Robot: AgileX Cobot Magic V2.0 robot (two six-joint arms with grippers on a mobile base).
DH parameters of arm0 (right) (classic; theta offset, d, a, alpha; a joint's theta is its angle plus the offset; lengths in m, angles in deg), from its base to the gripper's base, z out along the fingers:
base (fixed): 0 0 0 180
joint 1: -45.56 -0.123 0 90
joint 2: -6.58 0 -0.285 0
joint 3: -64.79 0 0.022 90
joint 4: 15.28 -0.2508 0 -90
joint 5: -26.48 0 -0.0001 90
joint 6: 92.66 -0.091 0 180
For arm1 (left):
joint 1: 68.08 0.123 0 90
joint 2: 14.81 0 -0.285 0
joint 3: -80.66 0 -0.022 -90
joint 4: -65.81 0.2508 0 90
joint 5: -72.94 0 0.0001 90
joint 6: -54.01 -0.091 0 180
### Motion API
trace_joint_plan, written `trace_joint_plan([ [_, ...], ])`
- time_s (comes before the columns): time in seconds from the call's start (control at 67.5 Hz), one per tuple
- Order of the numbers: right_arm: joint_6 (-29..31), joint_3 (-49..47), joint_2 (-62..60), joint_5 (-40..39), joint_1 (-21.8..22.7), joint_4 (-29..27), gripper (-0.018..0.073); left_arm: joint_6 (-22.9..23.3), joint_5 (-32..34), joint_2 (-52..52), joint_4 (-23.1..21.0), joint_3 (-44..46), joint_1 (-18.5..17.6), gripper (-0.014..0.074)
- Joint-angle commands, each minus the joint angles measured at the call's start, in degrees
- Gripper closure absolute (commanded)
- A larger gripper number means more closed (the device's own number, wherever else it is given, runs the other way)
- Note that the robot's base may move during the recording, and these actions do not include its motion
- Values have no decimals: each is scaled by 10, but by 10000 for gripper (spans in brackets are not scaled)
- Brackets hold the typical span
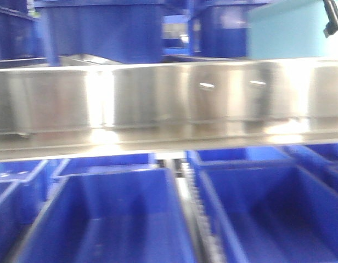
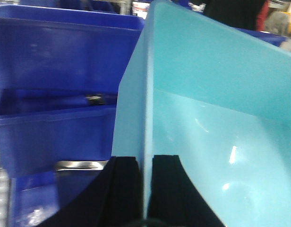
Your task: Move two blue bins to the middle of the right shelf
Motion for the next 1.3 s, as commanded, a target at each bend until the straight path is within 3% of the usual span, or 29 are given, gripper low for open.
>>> trace_joint_plan([
  [0.0, 23, -5, -10, -3, 1, 10, 712, 1, 55, 5, -6, 6, -2, 707],
  [1.289, 23, -5, -10, -3, 1, 10, 712, 1, 55, 5, -6, 6, -2, 707],
])
